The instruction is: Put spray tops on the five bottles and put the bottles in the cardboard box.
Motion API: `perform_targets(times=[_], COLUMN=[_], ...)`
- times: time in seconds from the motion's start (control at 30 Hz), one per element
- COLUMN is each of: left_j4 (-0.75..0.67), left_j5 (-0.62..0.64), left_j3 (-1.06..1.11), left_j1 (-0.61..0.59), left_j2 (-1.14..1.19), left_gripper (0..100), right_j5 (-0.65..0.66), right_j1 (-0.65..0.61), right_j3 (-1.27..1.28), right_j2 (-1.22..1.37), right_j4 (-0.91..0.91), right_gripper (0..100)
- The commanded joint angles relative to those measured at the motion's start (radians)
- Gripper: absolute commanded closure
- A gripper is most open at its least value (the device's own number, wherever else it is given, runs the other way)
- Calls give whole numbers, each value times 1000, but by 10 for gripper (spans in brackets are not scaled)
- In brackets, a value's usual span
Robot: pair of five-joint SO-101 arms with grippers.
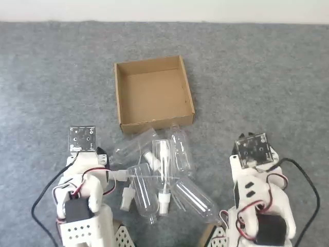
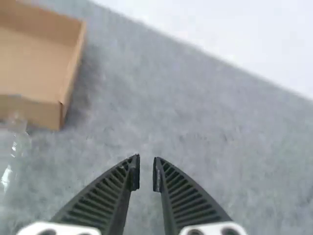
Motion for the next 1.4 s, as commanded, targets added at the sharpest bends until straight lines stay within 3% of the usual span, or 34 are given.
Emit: perform_targets(times=[0.0,0.47,0.9,1.03,1.37], left_j4=[0,-11,-12,-28,-32], left_j5=[-8,-8,-8,-8,-8], left_j3=[-58,-56,-56,-56,-56], left_j1=[-3,-3,-3,-8,-9], left_j2=[-17,-17,-17,-17,-17], left_gripper=[923,923,923,923,923], right_j5=[9,-75,-86,-178,-270], right_j1=[-96,-255,-420,-493,-628], right_j3=[-132,-195,-341,-402,-594], right_j2=[8,54,515,653,1046], right_j4=[39,38,111,137,127], right_gripper=[967,838,796,722,727])
